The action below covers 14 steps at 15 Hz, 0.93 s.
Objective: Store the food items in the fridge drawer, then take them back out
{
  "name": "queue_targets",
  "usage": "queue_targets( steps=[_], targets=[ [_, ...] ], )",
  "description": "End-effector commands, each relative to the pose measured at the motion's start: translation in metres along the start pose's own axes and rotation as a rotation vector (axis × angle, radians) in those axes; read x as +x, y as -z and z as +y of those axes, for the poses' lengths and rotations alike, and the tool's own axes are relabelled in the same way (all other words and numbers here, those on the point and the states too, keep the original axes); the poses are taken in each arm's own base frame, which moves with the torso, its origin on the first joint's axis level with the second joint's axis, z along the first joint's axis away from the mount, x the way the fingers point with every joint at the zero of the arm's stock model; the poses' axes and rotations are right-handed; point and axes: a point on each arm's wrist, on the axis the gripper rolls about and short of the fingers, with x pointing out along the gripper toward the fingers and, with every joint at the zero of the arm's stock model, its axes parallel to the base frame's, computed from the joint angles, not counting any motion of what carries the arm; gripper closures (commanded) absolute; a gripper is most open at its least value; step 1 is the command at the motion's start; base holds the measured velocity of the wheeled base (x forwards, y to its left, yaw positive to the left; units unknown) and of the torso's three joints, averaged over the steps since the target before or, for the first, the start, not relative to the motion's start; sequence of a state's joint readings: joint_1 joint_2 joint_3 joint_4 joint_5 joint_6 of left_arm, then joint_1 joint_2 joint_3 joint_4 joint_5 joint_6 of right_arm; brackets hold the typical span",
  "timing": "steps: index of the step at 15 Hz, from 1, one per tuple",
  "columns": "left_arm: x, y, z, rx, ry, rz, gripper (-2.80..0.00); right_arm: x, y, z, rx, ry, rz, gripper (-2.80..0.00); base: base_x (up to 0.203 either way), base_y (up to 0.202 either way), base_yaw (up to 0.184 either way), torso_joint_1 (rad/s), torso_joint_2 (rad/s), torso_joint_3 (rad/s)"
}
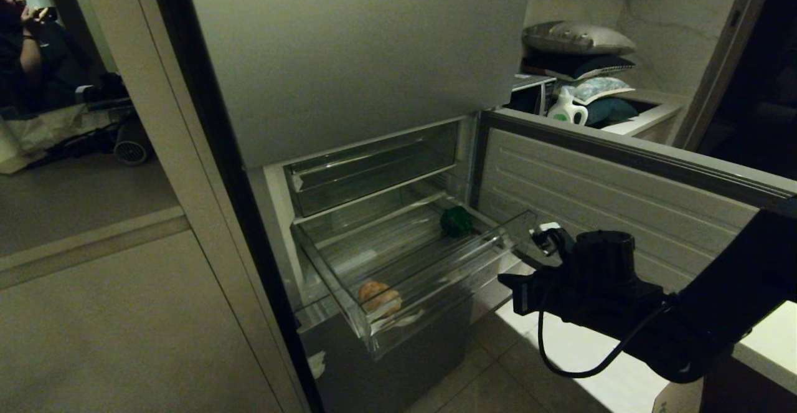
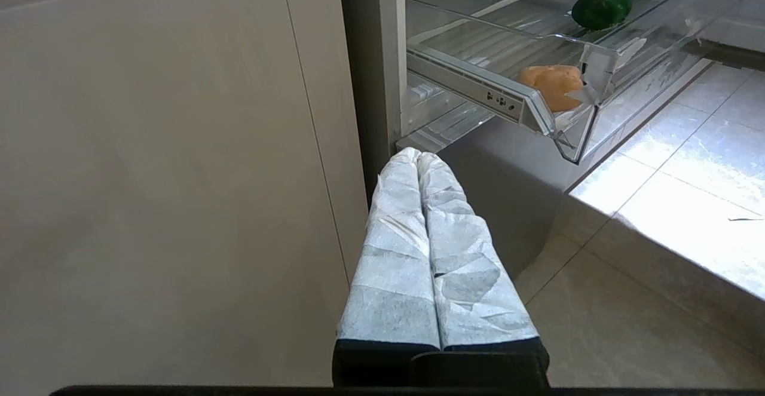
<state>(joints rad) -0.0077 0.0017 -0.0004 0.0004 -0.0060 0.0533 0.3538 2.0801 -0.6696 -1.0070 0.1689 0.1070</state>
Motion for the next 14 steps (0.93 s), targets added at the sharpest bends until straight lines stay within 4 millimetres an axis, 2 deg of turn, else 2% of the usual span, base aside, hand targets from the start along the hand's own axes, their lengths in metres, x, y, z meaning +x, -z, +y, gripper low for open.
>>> queue_targets(
  steps=[1, 7, 14],
  targets=[
    [0.0, 0.0, 0.0, 0.0, 0.0, 0.002, 0.0, 0.023, 0.014, -0.005, 0.007, 0.01, 0.037, 0.0, 0.0, 0.0, 0.0, 0.0, 0.0, 0.0],
    [0.0, 0.0, 0.0, 0.0, 0.0, 0.0, 0.0, 0.059, 0.001, -0.004, 0.027, -0.002, -0.019, 0.0, 0.0, 0.0, 0.0, 0.0, 0.0, 0.0],
    [0.0, 0.0, 0.0, 0.0, 0.0, 0.002, 0.0, 0.115, -0.005, 0.016, 0.033, -0.08, -0.106, 0.0, 0.0, 0.0, 0.0, 0.0, 0.0, 0.0]
  ],
)
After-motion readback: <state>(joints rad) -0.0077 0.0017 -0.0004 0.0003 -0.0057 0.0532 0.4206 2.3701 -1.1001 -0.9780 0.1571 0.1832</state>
